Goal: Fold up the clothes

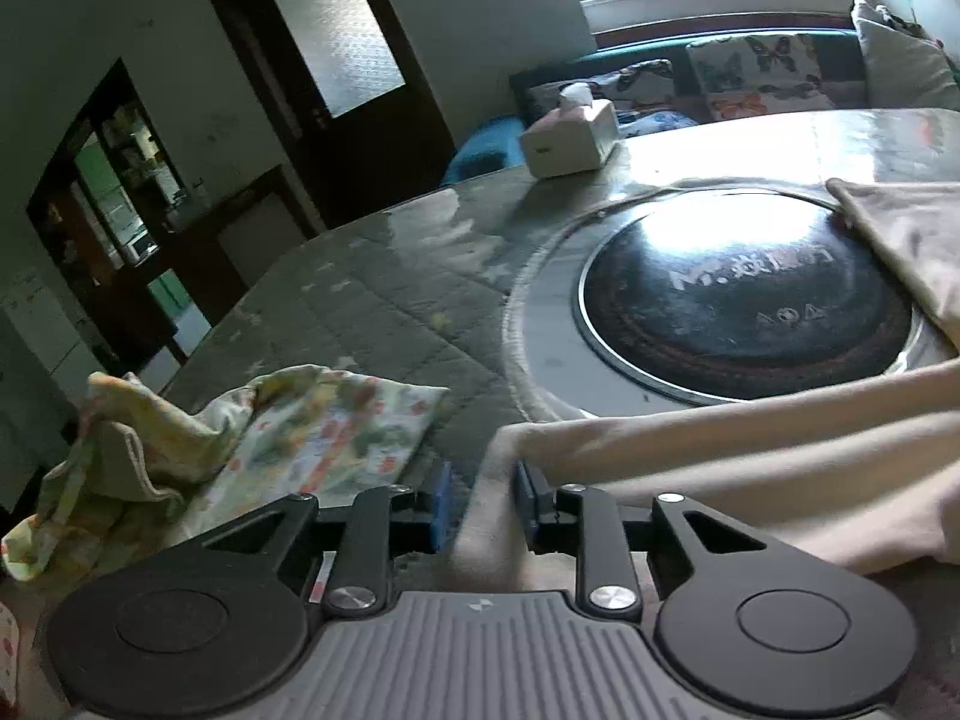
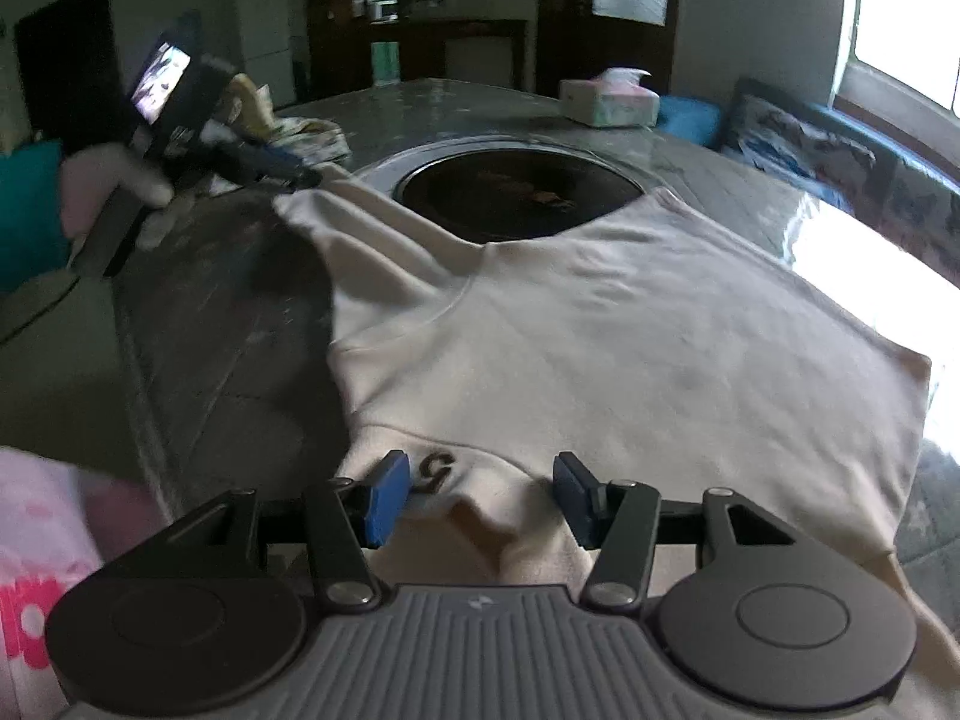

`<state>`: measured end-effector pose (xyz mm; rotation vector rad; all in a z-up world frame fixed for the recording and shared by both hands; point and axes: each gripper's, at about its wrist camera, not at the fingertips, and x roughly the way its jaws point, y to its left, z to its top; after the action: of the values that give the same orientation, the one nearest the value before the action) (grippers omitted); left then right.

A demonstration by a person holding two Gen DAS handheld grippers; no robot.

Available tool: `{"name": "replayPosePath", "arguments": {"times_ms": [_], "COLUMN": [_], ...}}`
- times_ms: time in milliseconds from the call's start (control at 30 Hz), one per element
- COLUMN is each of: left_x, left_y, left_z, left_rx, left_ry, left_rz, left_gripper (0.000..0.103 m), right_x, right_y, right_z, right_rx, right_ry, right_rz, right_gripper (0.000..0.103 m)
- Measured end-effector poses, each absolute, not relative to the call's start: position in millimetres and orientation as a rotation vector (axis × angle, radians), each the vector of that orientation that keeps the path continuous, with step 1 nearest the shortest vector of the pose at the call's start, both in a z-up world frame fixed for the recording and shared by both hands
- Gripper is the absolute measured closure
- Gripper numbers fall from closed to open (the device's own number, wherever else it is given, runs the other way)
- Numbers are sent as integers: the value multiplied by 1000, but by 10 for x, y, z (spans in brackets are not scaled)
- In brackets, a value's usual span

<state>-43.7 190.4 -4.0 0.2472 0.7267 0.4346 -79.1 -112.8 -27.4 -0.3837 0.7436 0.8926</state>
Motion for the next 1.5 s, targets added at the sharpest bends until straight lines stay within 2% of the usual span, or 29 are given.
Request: {"name": "replayPosePath", "arguments": {"times_ms": [200, 367, 533, 800, 1000, 1233, 1500], "left_x": [-518, -571, -526, -436, -619, -823, -672], "left_y": [1782, 1301, 827, 543, 701, 1235, 1833], "left_z": [218, 389, 337, -3, 52, 147, 71], "left_rx": [205, 70, -17, -17, -59, -174, -117], "left_ry": [653, 632, 647, 739, 707, 659, 698], "left_rz": [410, 115, -157, -240, -211, 6, 265], "left_gripper": [75, 76, 79, 79, 77, 77, 78], "right_x": [-765, -813, -874, -887, -921, -846, -721], "right_y": [-1181, -1116, -1150, -1268, -1362, -1630, -1754], "right_z": [-151, -273, -222, -244, -240, -157, -245], "right_rx": [-313, -309, -288, -254, -217, -141, -111], "right_ry": [711, 753, 740, 759, 768, 747, 781], "right_rz": [885, 903, 900, 875, 881, 793, 733], "right_gripper": [49, 49, 49, 49, 49, 49, 49]}}
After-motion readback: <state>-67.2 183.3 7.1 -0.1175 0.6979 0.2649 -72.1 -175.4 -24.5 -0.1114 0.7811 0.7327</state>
